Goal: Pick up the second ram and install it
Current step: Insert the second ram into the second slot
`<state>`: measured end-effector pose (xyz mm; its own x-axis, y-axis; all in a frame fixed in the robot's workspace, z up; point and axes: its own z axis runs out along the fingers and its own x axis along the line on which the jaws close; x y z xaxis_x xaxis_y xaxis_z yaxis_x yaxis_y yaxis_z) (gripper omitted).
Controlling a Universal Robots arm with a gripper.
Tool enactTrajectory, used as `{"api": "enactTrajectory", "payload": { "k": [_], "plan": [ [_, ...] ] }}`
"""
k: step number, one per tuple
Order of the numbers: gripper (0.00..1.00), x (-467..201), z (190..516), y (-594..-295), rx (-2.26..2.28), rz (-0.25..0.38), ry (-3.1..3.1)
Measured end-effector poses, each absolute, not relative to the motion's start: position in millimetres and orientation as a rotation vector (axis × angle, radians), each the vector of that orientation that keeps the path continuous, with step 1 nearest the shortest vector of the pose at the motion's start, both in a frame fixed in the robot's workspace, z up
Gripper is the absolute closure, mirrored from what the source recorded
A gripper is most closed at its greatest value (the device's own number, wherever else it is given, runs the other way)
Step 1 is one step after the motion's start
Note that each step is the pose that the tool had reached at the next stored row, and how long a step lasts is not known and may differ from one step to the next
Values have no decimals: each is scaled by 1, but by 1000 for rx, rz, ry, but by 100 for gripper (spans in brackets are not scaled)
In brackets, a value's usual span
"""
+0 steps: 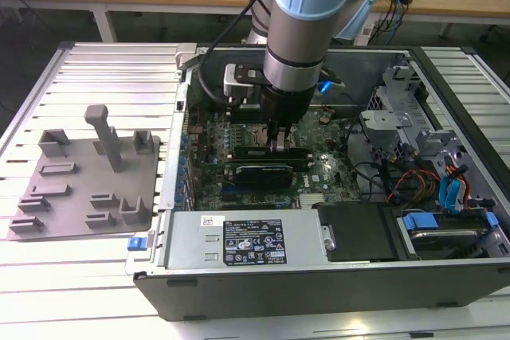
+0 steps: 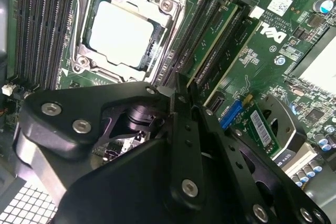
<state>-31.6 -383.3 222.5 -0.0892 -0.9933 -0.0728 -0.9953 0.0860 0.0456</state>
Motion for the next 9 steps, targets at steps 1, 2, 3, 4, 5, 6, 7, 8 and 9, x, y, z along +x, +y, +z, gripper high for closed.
{"api": "enactTrajectory", "payload": {
  "k": [1,2,3,4,5,6,7,8,9],
  "plan": [
    [89,-32,223,-383,-2104,129,2298],
    [89,-32,223,-383,-2104,129,2298],
    [89,-32,223,-383,-2104,129,2298],
    [89,-32,223,-384,-2105,129,2298],
    [89,-32,223,-385,-2105,129,2298],
    [89,-32,223,-385,-2106,129,2296],
    [89,-32,223,-385,-2108,129,2295],
    [89,-32,223,-385,-2110,129,2293],
    [89,-32,223,-385,-2116,129,2288]
  ]
}}
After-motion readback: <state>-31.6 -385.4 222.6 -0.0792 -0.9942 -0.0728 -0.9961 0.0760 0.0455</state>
